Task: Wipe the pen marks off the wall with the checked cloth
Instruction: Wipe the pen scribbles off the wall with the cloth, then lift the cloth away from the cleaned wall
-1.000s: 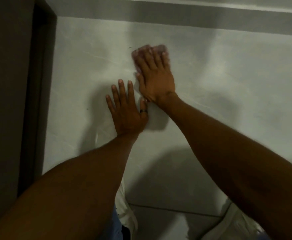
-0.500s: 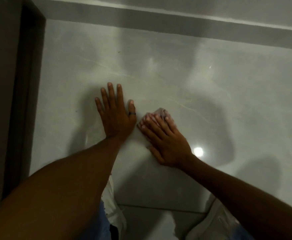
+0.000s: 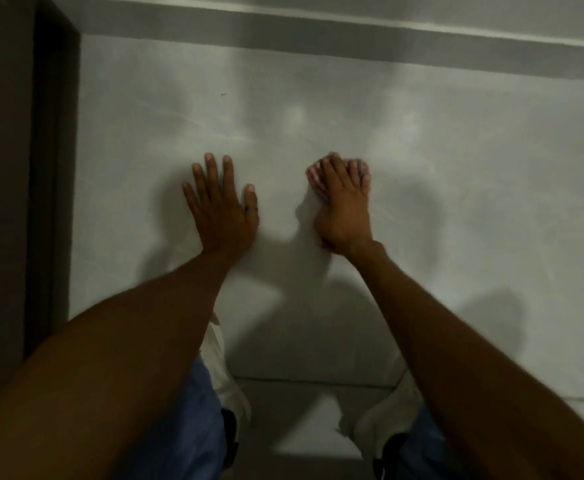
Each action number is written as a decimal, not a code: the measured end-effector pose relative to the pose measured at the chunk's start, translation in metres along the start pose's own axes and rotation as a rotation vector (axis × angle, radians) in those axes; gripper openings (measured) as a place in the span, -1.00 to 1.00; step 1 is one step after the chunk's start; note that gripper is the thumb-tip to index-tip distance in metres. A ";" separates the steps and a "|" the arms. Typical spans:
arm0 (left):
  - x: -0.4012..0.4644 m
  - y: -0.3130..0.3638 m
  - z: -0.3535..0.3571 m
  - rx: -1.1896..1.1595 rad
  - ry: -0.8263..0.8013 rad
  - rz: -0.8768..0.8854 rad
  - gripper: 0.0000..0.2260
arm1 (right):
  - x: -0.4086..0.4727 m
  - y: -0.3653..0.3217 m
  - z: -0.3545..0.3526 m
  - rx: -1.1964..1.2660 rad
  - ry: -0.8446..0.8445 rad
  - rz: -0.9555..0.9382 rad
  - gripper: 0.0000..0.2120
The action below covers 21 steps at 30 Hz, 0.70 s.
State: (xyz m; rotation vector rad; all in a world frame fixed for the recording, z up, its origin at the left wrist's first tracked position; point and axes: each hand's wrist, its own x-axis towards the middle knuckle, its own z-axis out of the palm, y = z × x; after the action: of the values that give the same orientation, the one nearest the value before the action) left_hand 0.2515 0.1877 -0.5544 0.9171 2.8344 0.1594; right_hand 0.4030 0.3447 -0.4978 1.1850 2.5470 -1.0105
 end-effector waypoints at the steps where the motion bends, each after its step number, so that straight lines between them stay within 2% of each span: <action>1: 0.004 0.000 -0.015 -0.033 -0.157 -0.009 -0.37 | -0.011 -0.018 -0.005 0.153 -0.045 0.121 -0.22; 3: 0.022 0.003 -0.060 -0.174 -0.530 -0.056 -0.40 | -0.035 -0.059 -0.023 0.463 -0.095 0.306 -0.30; 4: 0.029 0.009 -0.096 -0.334 -0.721 -0.156 -0.47 | -0.048 -0.083 -0.036 0.552 -0.096 0.343 -0.31; 6: 0.024 0.025 -0.178 -0.760 -1.012 -0.514 -0.52 | -0.077 -0.137 -0.067 0.591 -0.081 0.327 -0.31; 7: 0.014 0.031 -0.221 -0.997 -1.079 -0.684 -0.49 | -0.091 -0.166 -0.086 0.603 -0.078 0.310 -0.31; 8: 0.002 0.035 -0.262 -1.214 -1.093 -0.790 -0.48 | -0.105 -0.199 -0.107 0.633 -0.083 0.288 -0.31; 10: -0.019 0.031 -0.336 -1.581 -1.005 -0.893 -0.50 | -0.133 -0.264 -0.153 0.736 -0.099 0.225 -0.36; 12: -0.034 0.013 -0.410 -1.747 -0.935 -0.929 -0.51 | -0.157 -0.324 -0.197 0.874 -0.082 0.226 -0.46; 14: -0.039 -0.015 -0.474 -1.793 -0.880 -0.950 -0.55 | -0.168 -0.369 -0.237 0.894 0.018 0.258 -0.45; 15: -0.039 -0.031 -0.498 -1.825 -0.863 -0.907 -0.53 | -0.166 -0.388 -0.254 0.899 0.020 0.291 -0.42; 16: -0.037 -0.047 -0.520 -1.859 -0.835 -0.847 -0.48 | -0.158 -0.406 -0.270 0.933 -0.053 0.333 -0.39; 18: -0.023 -0.080 -0.556 -1.883 -0.803 -0.743 -0.42 | -0.134 -0.441 -0.290 1.062 -0.334 0.346 -0.36; 19: -0.012 -0.096 -0.569 -1.854 -0.797 -0.695 -0.44 | -0.119 -0.459 -0.294 1.074 -0.436 0.292 -0.43; 21: 0.016 -0.131 -0.587 -1.748 -0.743 -0.620 -0.44 | -0.084 -0.499 -0.292 0.923 -0.485 0.132 -0.64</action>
State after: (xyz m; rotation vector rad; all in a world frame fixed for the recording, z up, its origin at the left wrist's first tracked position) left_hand 0.0572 0.0606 0.0006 -0.2872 1.2366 1.4245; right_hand 0.1366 0.2492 0.0138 1.0341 1.5983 -2.2127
